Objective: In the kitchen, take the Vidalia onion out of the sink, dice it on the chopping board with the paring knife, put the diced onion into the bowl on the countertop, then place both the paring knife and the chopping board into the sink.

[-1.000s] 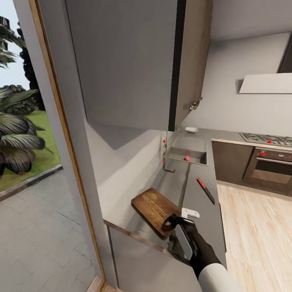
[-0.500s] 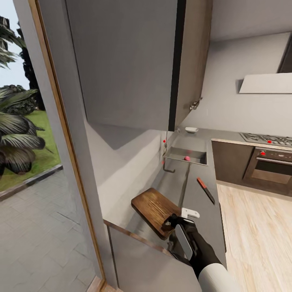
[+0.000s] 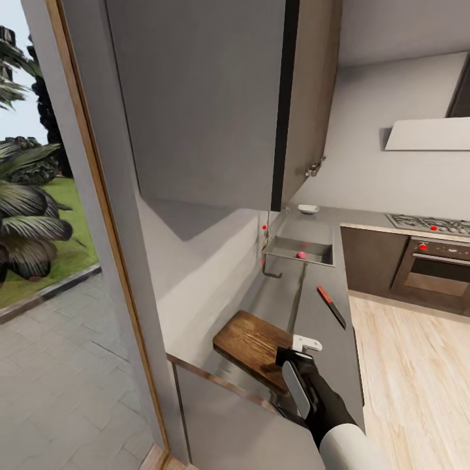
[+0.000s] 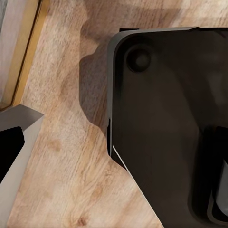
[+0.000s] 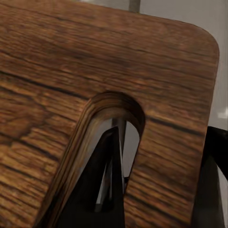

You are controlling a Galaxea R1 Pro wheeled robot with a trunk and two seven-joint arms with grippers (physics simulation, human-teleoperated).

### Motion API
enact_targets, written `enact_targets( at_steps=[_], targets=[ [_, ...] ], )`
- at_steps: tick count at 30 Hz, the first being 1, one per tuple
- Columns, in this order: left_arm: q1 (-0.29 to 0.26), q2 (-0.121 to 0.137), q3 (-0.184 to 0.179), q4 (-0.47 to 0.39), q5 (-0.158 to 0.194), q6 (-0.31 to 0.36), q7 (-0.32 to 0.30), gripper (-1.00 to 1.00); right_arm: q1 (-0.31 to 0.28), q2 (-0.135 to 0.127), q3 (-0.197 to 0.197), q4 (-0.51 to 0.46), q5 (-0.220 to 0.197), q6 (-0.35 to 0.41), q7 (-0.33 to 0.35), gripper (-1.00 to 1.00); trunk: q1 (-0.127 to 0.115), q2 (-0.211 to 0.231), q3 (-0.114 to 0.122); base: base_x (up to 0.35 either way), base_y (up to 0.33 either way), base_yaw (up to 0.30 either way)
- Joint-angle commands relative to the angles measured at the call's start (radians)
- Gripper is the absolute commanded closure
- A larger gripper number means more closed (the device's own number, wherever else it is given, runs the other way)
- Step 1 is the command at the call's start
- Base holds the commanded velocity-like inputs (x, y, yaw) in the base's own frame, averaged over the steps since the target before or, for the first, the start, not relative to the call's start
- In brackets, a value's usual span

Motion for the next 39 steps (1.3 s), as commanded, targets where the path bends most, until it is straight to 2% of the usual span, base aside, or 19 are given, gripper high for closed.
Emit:
enact_targets(
  at_steps=[1,14,19,28,39],
  targets=[
    [-0.001,0.001,0.000,0.002,0.001,-0.006,0.000,-1.00,0.000,0.000,0.001,0.019,-0.030,0.001,-0.008,1.00,0.001,-0.001,-0.002,0.000,0.000,0.000],
    [-0.001,0.000,0.000,0.002,0.000,-0.006,0.000,-1.00,0.000,0.000,0.001,0.009,-0.030,0.001,-0.008,1.00,0.001,-0.001,-0.002,0.000,0.000,0.000],
    [-0.001,-0.014,0.001,0.001,0.000,-0.006,0.000,-1.00,0.000,0.000,0.001,0.006,-0.031,0.001,-0.009,1.00,0.001,-0.001,0.000,0.000,0.000,0.000],
    [-0.001,-0.028,0.006,-0.026,0.002,-0.006,0.000,-1.00,0.000,0.000,0.001,-0.013,-0.024,0.003,-0.009,1.00,0.001,-0.001,0.013,0.000,0.000,0.000],
    [-0.001,-0.028,0.006,-0.038,0.000,-0.007,0.003,-1.00,0.000,0.000,0.000,-0.049,-0.024,0.037,-0.009,1.00,0.001,-0.001,0.031,0.000,0.000,0.000]
  ],
)
